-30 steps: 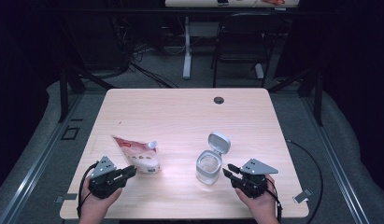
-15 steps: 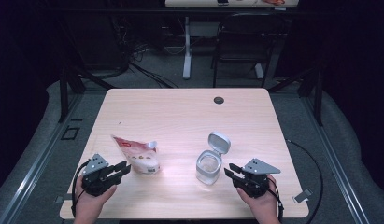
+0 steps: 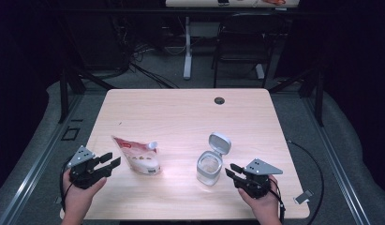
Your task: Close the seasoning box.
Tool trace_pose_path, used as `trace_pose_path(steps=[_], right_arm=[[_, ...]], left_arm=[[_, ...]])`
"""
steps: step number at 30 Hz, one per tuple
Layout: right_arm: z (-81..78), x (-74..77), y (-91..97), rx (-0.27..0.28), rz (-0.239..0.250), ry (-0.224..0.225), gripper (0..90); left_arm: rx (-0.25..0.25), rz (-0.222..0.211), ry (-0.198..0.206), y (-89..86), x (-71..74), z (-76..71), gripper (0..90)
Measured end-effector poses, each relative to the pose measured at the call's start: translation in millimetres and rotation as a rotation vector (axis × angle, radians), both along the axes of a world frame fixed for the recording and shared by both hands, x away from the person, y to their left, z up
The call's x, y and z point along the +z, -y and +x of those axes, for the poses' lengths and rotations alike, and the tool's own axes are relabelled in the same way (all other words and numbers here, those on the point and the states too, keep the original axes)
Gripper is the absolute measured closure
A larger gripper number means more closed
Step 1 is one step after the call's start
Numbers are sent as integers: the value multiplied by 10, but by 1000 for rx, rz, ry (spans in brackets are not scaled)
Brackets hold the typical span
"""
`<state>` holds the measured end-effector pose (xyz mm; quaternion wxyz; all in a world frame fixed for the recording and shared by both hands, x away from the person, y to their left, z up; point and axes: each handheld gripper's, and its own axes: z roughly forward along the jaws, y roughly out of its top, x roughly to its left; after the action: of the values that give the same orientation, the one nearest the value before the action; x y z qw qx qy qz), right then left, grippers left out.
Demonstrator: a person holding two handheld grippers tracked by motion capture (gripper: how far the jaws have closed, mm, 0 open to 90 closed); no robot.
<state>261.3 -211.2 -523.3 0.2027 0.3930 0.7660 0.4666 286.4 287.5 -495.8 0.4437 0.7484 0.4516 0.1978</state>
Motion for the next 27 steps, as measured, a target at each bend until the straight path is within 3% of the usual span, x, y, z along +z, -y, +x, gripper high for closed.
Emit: trace_pose_path(steps=[11, 20, 27], right_arm=[[-6, 7, 24, -8, 6, 5, 705], [-6, 2, 31, -11, 8, 5, 704], [-6, 6, 37, -13, 14, 2, 703]], left_arm=[[-55, 3, 19, 93, 160, 109, 521], [-65, 1, 40, 132, 281, 158, 479], [-96, 10, 26, 151, 300, 209, 446]])
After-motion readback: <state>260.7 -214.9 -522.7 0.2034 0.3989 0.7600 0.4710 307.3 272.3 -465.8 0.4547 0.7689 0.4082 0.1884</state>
